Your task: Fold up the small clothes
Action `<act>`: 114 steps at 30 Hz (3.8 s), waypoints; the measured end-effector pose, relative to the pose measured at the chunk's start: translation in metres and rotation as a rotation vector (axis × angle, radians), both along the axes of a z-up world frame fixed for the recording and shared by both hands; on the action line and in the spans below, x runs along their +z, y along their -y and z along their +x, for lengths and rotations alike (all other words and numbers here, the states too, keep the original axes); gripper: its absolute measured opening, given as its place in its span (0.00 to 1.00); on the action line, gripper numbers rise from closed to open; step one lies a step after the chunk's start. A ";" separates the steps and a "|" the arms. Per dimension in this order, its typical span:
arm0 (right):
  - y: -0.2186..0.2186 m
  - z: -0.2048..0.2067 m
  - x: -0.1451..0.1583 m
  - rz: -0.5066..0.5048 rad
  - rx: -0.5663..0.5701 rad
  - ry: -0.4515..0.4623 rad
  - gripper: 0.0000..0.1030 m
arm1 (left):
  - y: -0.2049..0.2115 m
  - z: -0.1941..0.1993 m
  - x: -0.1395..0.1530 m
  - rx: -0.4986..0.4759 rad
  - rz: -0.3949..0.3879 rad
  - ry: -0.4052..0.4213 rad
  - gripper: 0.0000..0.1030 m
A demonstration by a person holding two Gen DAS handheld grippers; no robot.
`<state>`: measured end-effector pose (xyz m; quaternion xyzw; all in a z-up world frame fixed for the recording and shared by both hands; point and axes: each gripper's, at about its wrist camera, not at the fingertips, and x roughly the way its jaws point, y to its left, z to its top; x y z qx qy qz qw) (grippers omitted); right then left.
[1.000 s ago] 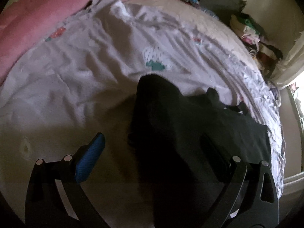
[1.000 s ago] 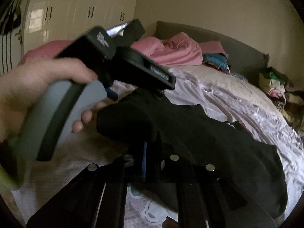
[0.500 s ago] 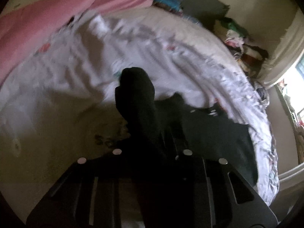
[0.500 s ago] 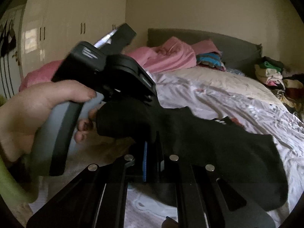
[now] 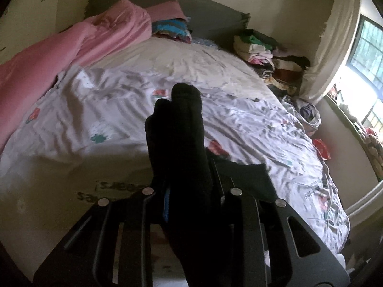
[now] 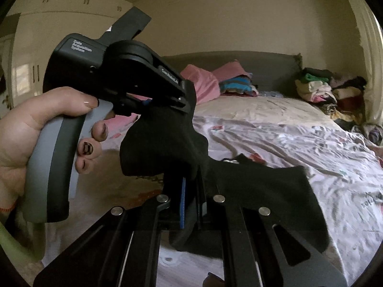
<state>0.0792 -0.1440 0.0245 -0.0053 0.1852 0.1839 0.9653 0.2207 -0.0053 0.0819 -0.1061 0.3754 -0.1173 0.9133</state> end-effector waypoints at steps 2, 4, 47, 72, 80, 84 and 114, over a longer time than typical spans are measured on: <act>0.010 -0.004 0.001 0.010 -0.015 -0.004 0.06 | 0.012 -0.002 0.002 -0.011 -0.002 0.005 0.17; 0.020 -0.006 0.001 0.024 -0.030 -0.009 0.06 | 0.021 -0.004 0.003 -0.020 -0.005 0.005 0.17; 0.164 0.014 -0.088 0.487 -0.063 -0.477 0.63 | 0.083 0.000 -0.061 -0.097 -0.087 -0.078 0.87; 0.144 0.158 -0.029 0.198 -0.131 -0.479 0.06 | 0.080 -0.042 -0.118 -0.206 0.100 -0.107 0.87; 0.162 0.167 -0.064 0.089 -0.206 -0.515 0.08 | 0.098 -0.044 -0.135 -0.258 0.104 -0.163 0.87; 0.179 0.152 -0.061 0.170 -0.214 -0.498 0.25 | 0.096 -0.045 -0.137 -0.262 0.089 -0.172 0.87; 0.162 0.098 -0.041 0.053 -0.103 -0.426 0.06 | 0.085 -0.055 -0.110 -0.210 0.045 -0.106 0.90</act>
